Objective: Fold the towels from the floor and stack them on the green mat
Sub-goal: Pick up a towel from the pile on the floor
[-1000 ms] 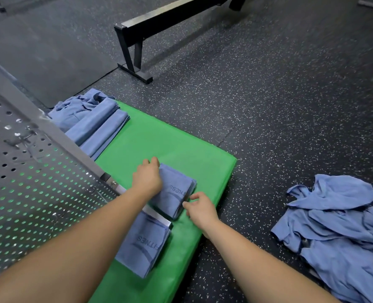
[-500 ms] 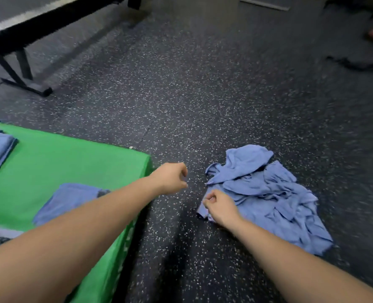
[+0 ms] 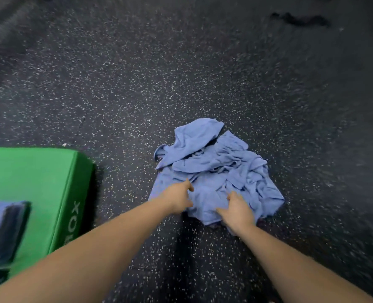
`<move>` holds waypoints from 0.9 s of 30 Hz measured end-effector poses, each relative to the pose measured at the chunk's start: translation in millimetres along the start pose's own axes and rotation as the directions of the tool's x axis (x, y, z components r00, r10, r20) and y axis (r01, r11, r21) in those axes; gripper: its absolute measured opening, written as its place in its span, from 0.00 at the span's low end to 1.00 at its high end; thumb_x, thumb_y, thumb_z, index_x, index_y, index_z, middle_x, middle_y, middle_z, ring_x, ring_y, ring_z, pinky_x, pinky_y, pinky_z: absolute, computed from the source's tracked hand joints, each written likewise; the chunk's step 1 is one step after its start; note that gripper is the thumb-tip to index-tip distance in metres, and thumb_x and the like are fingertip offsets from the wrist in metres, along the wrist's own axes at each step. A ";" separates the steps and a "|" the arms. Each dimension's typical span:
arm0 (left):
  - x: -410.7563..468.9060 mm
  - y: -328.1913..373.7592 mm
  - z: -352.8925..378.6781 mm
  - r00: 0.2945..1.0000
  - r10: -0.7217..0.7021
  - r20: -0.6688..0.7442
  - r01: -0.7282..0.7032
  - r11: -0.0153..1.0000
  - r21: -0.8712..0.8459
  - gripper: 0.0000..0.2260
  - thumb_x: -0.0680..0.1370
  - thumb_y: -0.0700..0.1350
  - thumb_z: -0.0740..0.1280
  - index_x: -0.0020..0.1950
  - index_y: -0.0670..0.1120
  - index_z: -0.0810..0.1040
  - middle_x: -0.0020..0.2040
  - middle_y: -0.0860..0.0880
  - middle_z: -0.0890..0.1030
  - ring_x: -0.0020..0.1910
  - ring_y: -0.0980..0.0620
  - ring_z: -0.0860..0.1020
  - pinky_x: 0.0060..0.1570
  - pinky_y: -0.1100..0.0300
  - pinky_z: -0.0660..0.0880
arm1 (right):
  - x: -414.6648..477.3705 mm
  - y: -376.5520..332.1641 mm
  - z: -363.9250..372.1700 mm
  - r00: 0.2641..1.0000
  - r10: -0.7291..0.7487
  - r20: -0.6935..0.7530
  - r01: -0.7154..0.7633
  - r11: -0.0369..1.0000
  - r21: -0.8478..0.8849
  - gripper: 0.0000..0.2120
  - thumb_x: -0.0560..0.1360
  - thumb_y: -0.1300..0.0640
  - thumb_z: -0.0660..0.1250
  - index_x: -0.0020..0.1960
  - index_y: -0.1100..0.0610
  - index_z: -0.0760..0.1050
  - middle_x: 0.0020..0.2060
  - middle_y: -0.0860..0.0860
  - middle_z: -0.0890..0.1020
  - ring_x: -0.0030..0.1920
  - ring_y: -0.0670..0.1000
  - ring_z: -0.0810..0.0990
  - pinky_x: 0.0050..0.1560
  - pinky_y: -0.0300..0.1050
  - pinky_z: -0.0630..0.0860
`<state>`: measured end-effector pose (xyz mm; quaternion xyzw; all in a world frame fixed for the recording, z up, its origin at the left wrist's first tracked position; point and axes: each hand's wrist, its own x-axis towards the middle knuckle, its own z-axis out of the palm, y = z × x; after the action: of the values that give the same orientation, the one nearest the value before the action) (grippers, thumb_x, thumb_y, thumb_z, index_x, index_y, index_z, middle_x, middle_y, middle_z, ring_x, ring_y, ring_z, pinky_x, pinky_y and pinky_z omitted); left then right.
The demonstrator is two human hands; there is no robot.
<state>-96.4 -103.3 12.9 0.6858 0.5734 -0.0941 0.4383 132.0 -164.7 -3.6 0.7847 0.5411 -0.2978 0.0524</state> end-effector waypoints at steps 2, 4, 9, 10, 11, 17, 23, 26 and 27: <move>7.4 9.2 21.6 1.000 -0.025 -0.001 0.025 0.999 -0.031 0.29 0.77 0.45 0.74 0.77 0.48 0.70 0.67 0.42 0.80 0.65 0.40 0.79 0.59 0.50 0.78 | -0.1 9.1 2.4 0.999 -0.026 0.022 0.027 0.998 -0.056 0.19 0.76 0.41 0.74 0.57 0.50 0.72 0.57 0.53 0.78 0.58 0.60 0.81 0.50 0.53 0.75; 11.3 15.4 41.5 1.000 -0.030 0.004 0.031 0.999 -0.042 0.36 0.75 0.47 0.76 0.81 0.53 0.66 0.72 0.40 0.75 0.69 0.38 0.77 0.64 0.49 0.76 | -1.7 9.6 5.0 0.997 -0.066 0.024 0.069 0.992 -0.107 0.10 0.78 0.47 0.72 0.50 0.47 0.71 0.54 0.53 0.80 0.55 0.59 0.82 0.48 0.51 0.74; 13.2 23.1 79.5 0.999 -0.016 0.051 0.023 0.992 -0.125 0.43 0.74 0.51 0.80 0.85 0.54 0.62 0.73 0.39 0.72 0.71 0.40 0.75 0.67 0.54 0.71 | -8.1 -1.1 16.3 0.995 -0.091 -0.030 0.087 0.990 -0.111 0.09 0.81 0.56 0.65 0.43 0.49 0.70 0.48 0.53 0.84 0.51 0.59 0.83 0.49 0.52 0.74; 12.1 25.2 82.0 0.999 -0.011 0.035 0.016 0.988 -0.151 0.44 0.73 0.51 0.82 0.84 0.53 0.63 0.72 0.42 0.72 0.70 0.41 0.76 0.66 0.55 0.72 | -10.7 -4.0 15.7 0.995 -0.075 -0.060 0.073 0.996 -0.043 0.09 0.81 0.55 0.63 0.43 0.50 0.70 0.46 0.52 0.83 0.50 0.59 0.82 0.49 0.52 0.74; 10.5 28.7 81.3 1.000 -0.013 0.016 0.015 0.985 -0.172 0.43 0.71 0.52 0.83 0.82 0.53 0.65 0.70 0.44 0.72 0.67 0.43 0.77 0.64 0.56 0.72 | -13.2 -7.6 12.3 0.996 -0.043 -0.076 0.047 0.997 0.054 0.08 0.82 0.55 0.62 0.44 0.50 0.70 0.44 0.51 0.82 0.48 0.58 0.81 0.48 0.53 0.73; -16.7 71.1 29.3 0.971 0.065 -0.229 -0.102 0.983 -0.155 0.09 0.79 0.51 0.74 0.48 0.49 0.76 0.51 0.47 0.77 0.53 0.42 0.80 0.46 0.53 0.70 | -27.0 -30.2 -57.0 0.998 0.036 -0.055 -0.006 0.878 0.478 0.05 0.85 0.55 0.61 0.50 0.53 0.72 0.41 0.52 0.80 0.45 0.58 0.79 0.46 0.53 0.74; -93.1 121.3 -61.4 0.918 0.023 -0.397 -0.171 0.924 -0.342 0.06 0.83 0.46 0.66 0.47 0.47 0.73 0.41 0.51 0.78 0.47 0.44 0.78 0.47 0.51 0.71 | -84.6 -67.8 -156.9 0.981 -0.100 -0.164 0.180 0.776 0.604 0.07 0.85 0.55 0.66 0.50 0.56 0.77 0.41 0.49 0.80 0.41 0.49 0.75 0.39 0.34 0.69; -144.5 140.9 -99.7 0.876 0.030 -0.482 -0.274 0.853 -0.444 0.05 0.82 0.45 0.67 0.47 0.48 0.76 0.40 0.53 0.81 0.42 0.49 0.77 0.47 0.51 0.74 | -132.1 -90.9 -210.4 0.965 -0.108 -0.239 0.248 0.671 0.699 0.08 0.85 0.53 0.66 0.54 0.57 0.80 0.43 0.49 0.82 0.42 0.49 0.76 0.41 0.36 0.72; -161.6 147.9 -109.0 0.863 0.033 -0.505 -0.314 0.816 -0.484 0.05 0.82 0.45 0.68 0.47 0.48 0.77 0.40 0.53 0.81 0.40 0.51 0.76 0.44 0.51 0.73 | -149.8 -95.8 -226.0 0.963 -0.118 -0.243 0.261 0.639 0.724 0.08 0.85 0.50 0.66 0.55 0.54 0.80 0.43 0.48 0.82 0.42 0.49 0.77 0.46 0.41 0.75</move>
<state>-61.1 -133.6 253.2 0.5825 0.5978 0.2876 0.4698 104.9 -156.6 282.6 0.6976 0.4521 -0.4284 -0.3542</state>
